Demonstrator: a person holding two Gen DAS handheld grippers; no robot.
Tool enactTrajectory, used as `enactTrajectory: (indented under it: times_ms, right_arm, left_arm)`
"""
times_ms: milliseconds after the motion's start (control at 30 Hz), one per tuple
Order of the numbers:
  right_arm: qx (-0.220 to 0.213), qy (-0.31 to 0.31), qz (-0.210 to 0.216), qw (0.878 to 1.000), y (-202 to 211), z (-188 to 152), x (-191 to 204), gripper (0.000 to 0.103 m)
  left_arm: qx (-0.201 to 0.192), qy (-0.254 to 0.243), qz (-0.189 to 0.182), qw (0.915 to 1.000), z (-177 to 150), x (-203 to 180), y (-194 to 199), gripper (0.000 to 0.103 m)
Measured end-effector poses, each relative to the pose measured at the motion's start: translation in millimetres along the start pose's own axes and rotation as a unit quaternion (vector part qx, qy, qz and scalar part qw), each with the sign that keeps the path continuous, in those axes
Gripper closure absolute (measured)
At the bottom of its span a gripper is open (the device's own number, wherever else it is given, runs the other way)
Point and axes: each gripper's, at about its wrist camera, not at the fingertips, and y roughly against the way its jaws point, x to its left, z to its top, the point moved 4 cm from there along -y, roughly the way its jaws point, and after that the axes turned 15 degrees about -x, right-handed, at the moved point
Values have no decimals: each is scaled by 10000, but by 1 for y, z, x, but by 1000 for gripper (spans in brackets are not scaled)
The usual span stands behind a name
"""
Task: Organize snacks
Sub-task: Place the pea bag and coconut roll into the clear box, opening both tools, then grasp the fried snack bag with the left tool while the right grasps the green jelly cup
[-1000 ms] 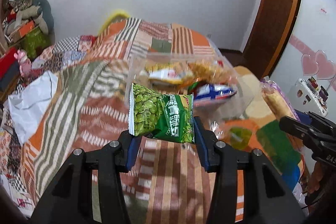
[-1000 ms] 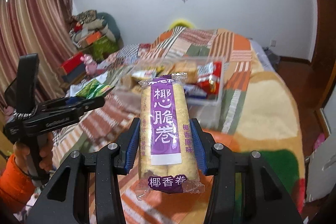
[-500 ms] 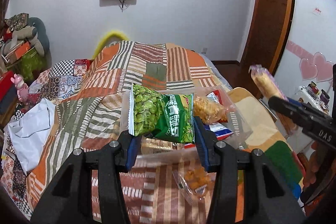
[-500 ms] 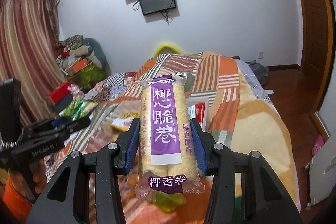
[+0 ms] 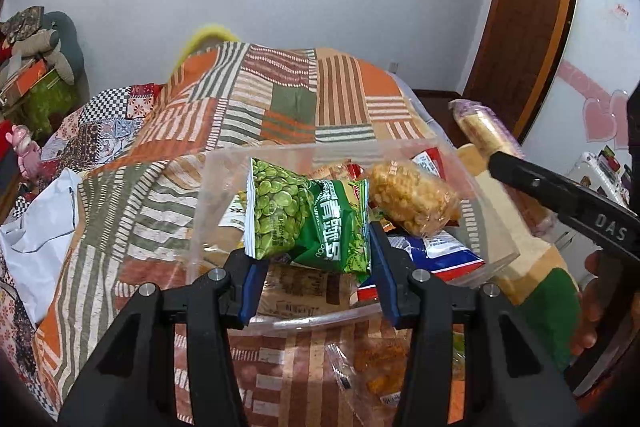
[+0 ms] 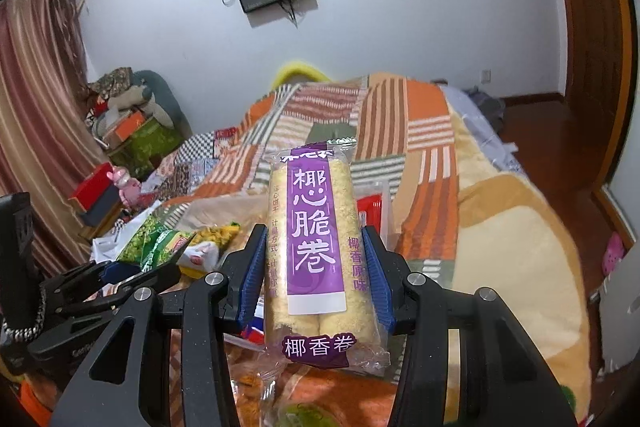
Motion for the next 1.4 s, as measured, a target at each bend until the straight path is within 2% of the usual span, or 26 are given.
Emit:
enactTrajectory:
  times_ms: [167,300,367,433,500,600,767,900,1133,1233,1400]
  right_arm:
    - [228,-69,-53,9997,-13,-8,-5,60]
    - [356,-115,-91,9993,-20,-12,-10,60]
    - [420,-89,-106,9990,-20,-15,-11,60]
    - [464,-83,-70,9989,-21,-17,-11,59]
    - [490,-41,-57,9988,-20,-18,-10,59]
    - [463,71,-134,9988,-17,-16,-8,59]
    - [436,165,-105,9989,-8,-12,-7,53]
    - [359,368,-112,9986,6,-11,-6,45]
    - [370,559,-44,9977,28,-18,-5,38]
    - [487,608,19,9970,35,-29,-3,35]
    - [946,678,206,9930,33,-62,3,33]
  left_arm:
    - [126,-26,-20,9999,-8,-6,-11,56]
    - [161,-66,38,9998,-12,-7,-16,51]
    - [168,-40,51,9998,-12,-6,-18,46]
    - [159,30,88,9998,-13,-4,-18,31]
    - [85,87,142,9998,-13,-2,-15,27]
    - [85,103,155,9998,-12,0,-11,26]
    - [39,134,112,9998,-9,2,1,25]
    - [-73,78,87,9999,-7,2,17,19]
    - [-5,-31,-48,10000,-18,0,42,17]
    - [66,-73,-80,9999,-28,-1,50,15]
    - [282,-98,-84,9995,-52,0,57,14]
